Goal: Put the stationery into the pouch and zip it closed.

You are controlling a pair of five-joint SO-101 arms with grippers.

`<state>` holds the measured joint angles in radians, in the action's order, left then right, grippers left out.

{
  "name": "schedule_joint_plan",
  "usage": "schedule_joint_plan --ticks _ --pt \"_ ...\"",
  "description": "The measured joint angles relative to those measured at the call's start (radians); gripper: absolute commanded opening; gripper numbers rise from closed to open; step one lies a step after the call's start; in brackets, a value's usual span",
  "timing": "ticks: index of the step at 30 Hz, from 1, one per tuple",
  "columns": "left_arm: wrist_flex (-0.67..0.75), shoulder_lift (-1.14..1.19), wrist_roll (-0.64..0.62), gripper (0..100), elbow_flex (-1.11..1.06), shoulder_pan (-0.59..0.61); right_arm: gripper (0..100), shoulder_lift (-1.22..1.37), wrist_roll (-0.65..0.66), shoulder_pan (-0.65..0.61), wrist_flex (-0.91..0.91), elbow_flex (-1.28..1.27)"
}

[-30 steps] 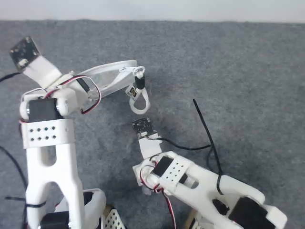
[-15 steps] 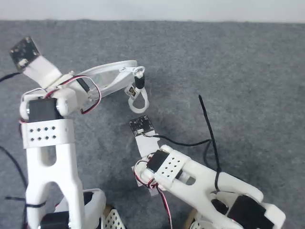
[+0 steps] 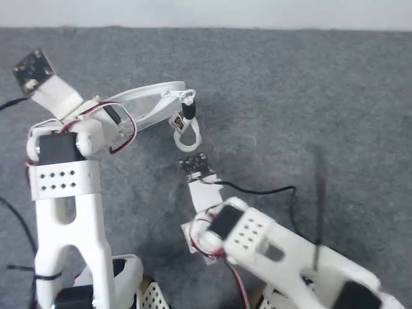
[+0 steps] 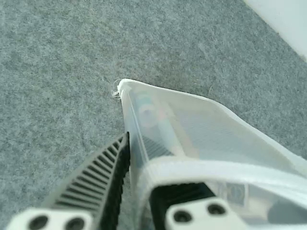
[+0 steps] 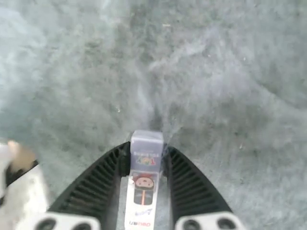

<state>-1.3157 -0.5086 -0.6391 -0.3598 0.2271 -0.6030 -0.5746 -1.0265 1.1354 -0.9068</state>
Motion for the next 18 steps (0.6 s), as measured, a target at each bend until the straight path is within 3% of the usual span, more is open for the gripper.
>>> schedule_joint_plan --ticks 7,18 --pt "0.0 0.0 0.0 1 0.0 0.0 0.6 -0.298 0.0 -0.002 0.02 -0.066" --pt "0.0 0.0 0.0 1 0.0 0.0 0.6 -0.692 0.0 0.071 -0.18 -0.301"
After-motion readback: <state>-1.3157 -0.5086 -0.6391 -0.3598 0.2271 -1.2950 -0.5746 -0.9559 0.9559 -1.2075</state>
